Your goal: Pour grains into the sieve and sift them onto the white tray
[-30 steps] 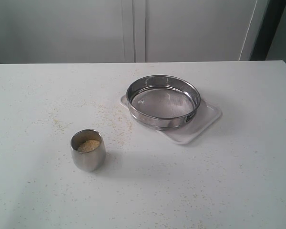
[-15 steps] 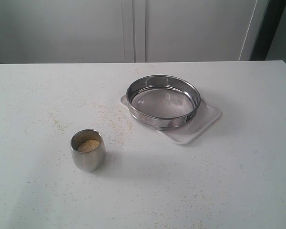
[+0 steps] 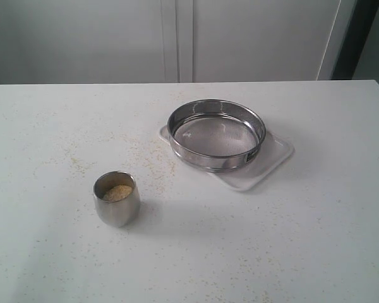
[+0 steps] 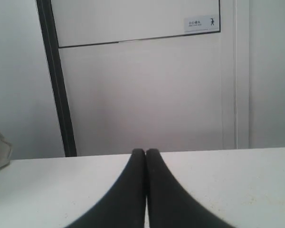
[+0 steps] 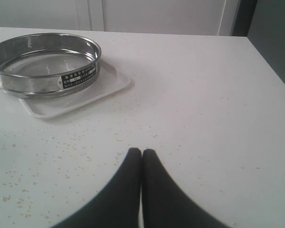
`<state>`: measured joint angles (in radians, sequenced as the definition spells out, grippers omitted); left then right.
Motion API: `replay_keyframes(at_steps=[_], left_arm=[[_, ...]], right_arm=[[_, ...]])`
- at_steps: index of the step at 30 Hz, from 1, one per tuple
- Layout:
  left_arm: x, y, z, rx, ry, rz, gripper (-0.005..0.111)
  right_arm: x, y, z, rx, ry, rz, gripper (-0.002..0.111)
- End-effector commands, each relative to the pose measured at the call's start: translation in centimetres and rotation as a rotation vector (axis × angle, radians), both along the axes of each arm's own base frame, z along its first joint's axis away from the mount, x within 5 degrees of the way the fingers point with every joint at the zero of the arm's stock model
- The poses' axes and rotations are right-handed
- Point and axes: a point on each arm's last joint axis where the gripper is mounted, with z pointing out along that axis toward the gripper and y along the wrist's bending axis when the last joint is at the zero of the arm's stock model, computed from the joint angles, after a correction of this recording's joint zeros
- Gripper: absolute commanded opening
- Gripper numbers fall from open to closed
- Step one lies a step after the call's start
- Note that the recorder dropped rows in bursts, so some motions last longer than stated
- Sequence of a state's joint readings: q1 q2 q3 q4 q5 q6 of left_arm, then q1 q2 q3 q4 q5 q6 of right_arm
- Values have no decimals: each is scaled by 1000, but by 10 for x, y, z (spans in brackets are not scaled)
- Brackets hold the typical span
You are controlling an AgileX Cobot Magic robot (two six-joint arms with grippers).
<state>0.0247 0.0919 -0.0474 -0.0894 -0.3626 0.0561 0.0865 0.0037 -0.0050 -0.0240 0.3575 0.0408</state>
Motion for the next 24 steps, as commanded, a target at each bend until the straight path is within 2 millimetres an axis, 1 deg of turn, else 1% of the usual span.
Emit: replay_keyframes(at_steps=[1,5,7,12,14,16,21,24], left_arm=[[11,1,9,-8,43,10,0],[25,2,11,-8,89,20,0],[33,3,7,-4,134,19,0],[50,-1,-9,24,286,-19,0],[58,-5,-18,88,364,-69,0],[65,-7,-27,63,402,-101,0],[73,-10,-45,23,432,-131,0],[73,-10,-60,16,504,-140,0]], right_arm=[[0,0,0,-5,-14,-6,0],[0,0,0,-5,-14,-6,0],[0,0,0,-5,-14,-6,0],[0,0,0,-5,-14,-6,0],[0,0,0,-5,-14,-6,0],[0,0,0,-5,-14,-6,0],[0,0,0,-5,-14,-6,0],[0,0,0,-5,-14,-6,0]])
